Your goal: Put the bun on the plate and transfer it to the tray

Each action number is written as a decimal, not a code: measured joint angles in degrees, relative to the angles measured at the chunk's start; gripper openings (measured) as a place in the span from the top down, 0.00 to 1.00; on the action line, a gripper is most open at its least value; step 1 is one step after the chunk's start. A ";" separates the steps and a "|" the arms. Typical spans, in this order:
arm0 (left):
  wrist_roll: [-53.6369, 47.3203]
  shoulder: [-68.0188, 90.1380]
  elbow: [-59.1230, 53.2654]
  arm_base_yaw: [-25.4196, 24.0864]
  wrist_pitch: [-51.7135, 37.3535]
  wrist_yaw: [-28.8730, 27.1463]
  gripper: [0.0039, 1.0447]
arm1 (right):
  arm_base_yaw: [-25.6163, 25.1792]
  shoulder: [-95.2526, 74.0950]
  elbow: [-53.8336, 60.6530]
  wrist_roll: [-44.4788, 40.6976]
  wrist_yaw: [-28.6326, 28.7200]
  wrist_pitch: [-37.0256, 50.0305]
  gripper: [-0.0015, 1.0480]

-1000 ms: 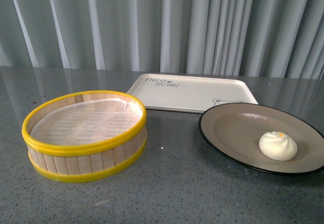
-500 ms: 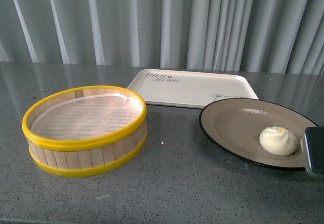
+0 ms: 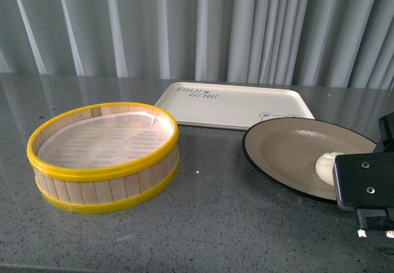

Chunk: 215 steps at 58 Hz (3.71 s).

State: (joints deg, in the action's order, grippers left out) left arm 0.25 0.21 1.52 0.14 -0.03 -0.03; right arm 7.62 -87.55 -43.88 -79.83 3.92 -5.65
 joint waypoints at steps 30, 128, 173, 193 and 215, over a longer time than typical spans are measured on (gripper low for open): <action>0.00 0.00 0.00 0.00 0.00 -0.02 0.06 | 0.87 -4.22 -1.95 -1.14 -0.26 1.66 0.66; 0.00 -0.02 0.00 0.00 0.00 -0.02 0.06 | -2.95 2.86 7.61 -15.63 -4.90 33.53 0.97; 0.00 0.00 0.00 0.00 0.00 -0.02 0.06 | -6.08 -21.05 -10.86 -11.74 1.25 42.66 0.97; 0.00 0.00 0.00 0.00 0.00 0.00 0.06 | -5.57 -25.99 -17.49 -11.23 1.16 40.85 0.97; 0.00 0.00 0.00 0.00 0.00 0.00 0.06 | -4.20 -30.18 -21.99 -10.23 1.40 38.23 0.97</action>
State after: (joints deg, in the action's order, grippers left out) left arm 0.25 0.21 1.52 0.14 -0.03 -0.03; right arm 3.42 -117.73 -65.87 -90.06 5.32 32.58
